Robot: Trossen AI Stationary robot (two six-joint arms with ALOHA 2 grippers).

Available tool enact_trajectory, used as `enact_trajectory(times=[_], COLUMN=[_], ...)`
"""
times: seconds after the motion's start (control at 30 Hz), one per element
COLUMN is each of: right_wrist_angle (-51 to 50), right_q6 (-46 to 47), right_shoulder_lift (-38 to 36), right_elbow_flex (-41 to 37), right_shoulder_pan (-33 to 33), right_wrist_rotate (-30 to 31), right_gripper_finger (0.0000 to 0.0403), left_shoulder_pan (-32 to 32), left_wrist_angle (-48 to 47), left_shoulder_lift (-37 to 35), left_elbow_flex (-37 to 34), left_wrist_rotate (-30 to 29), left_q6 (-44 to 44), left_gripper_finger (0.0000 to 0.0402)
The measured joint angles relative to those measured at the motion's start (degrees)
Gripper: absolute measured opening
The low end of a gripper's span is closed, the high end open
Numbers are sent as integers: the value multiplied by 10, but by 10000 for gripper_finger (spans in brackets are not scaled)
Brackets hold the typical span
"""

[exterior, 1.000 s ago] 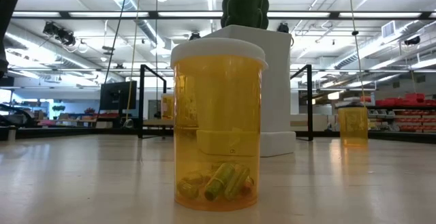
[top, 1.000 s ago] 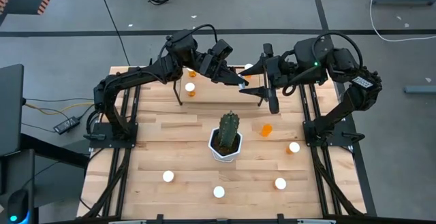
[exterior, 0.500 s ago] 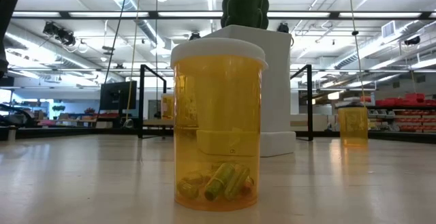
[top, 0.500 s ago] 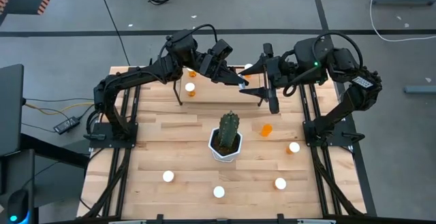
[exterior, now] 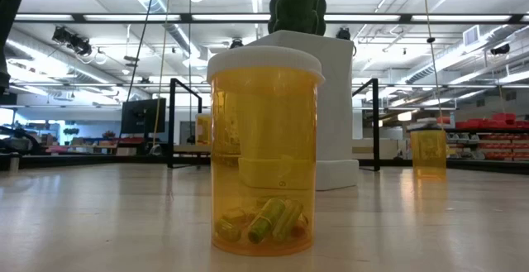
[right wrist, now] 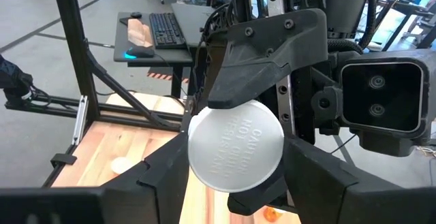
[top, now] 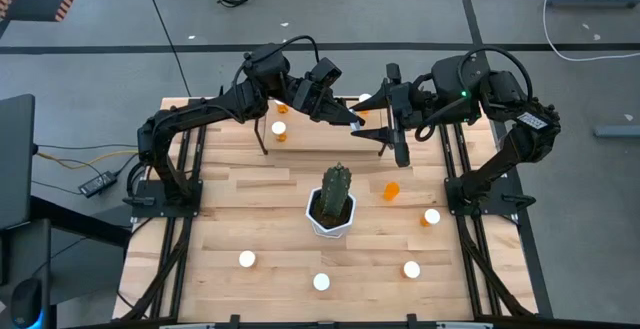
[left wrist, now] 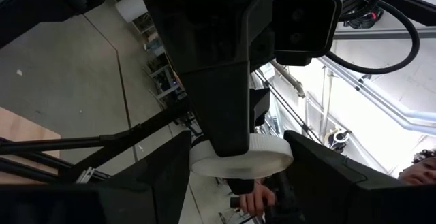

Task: Pick and place medicine bottles onto shelf by color
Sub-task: Put the orange medicine bottle on the shelf

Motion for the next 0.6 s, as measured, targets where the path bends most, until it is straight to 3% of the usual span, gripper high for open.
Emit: enact_trajectory(times=[0.6], right_wrist_angle=[3], right_q6=[37], right_shoulder_lift=[-22], right_elbow_flex=[1], right_shoulder_pan=[0], right_wrist_rotate=[46], right_gripper_finger=[217], left_shoulder_pan=[59], left_wrist_angle=[-1], left_shoulder_lift=[0], left_elbow_flex=[0], left_wrist_rotate=[46], left_q6=[15], left_gripper_finger=[253])
